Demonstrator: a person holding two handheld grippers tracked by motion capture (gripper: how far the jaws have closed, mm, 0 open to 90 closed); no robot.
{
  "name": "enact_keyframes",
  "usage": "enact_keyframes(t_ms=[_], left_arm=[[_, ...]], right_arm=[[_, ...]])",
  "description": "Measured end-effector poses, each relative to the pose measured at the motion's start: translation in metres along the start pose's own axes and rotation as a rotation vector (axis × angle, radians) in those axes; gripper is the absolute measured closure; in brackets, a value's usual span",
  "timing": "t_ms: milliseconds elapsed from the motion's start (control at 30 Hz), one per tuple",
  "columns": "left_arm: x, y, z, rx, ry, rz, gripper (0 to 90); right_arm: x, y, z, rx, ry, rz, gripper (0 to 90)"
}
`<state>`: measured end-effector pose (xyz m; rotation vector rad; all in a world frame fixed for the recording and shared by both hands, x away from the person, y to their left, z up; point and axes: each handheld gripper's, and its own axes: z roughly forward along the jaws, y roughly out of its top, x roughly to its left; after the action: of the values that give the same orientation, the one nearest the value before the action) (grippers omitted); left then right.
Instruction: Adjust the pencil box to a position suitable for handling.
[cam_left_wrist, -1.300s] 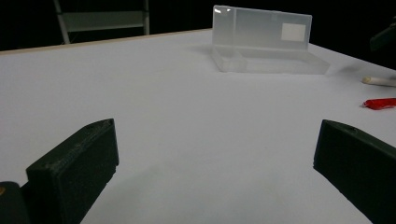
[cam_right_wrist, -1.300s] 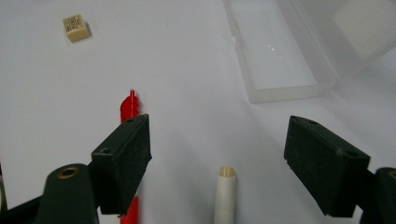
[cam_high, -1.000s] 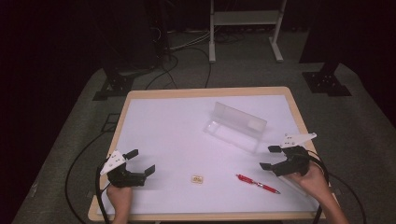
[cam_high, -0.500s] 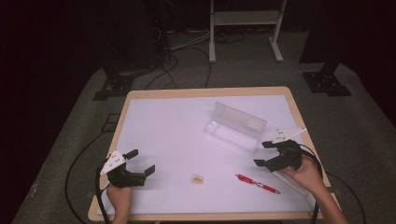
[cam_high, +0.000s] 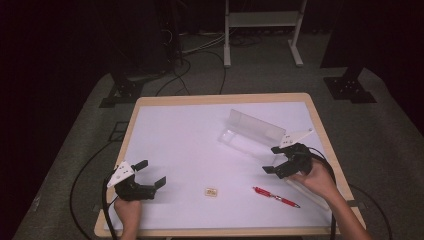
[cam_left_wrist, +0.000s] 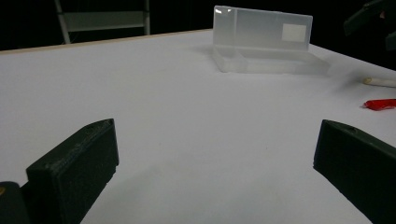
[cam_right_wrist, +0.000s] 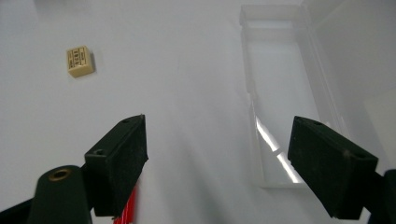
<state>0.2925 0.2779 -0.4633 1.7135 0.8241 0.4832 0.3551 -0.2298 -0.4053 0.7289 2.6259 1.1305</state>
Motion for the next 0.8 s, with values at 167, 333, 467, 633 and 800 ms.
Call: enact_keyframes(t_ms=[167, 333, 467, 633, 800], left_arm=[[0.0, 0.0, 0.0, 0.0, -0.001, 0.0, 0.0], [0.0, 0.0, 0.0, 0.001, -0.001, 0.0, 0.0], [0.0, 0.0, 0.001, 0.001, -0.001, 0.0, 0.0], [0.0, 0.0, 0.001, 0.003, -0.002, 0.003, 0.0], [0.0, 0.0, 0.0, 0.002, -0.002, 0.002, 0.0]], right_arm=[[-0.001, 0.006, 0.005, -0.007, -0.011, -0.009, 20.3], [-0.004, 0.008, 0.014, 0.007, -0.029, -0.009, 21.3], [-0.007, 0.011, 0.018, 0.012, -0.026, -0.001, 21.4], [-0.008, 0.017, 0.024, 0.024, -0.02, -0.008, 21.6], [-0.008, 0.026, 0.034, 0.046, -0.008, -0.018, 22.2]])
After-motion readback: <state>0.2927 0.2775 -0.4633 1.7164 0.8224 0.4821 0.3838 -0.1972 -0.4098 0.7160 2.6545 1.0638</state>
